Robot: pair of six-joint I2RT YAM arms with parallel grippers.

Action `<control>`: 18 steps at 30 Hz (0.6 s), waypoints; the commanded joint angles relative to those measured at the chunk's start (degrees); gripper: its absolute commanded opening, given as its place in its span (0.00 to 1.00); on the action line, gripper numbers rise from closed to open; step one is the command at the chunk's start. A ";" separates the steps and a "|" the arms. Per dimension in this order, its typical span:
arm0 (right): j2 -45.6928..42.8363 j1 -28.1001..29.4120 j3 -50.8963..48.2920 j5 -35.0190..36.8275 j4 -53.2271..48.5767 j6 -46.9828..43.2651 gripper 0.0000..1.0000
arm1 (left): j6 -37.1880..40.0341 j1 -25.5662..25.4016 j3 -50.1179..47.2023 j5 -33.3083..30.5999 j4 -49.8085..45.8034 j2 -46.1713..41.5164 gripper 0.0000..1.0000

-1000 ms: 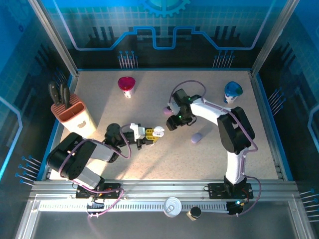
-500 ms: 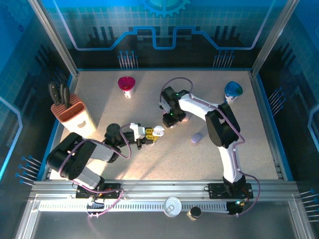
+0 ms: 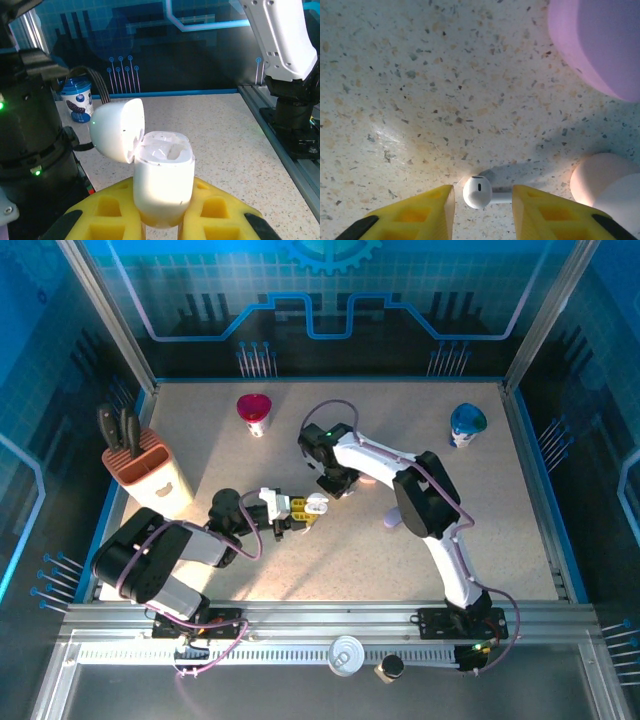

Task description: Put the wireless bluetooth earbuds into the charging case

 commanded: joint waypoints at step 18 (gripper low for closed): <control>4.06 1.61 3.03 3.98 -4.80 -0.81 0.25 | 0.58 0.35 -1.46 1.39 1.50 -1.00 0.06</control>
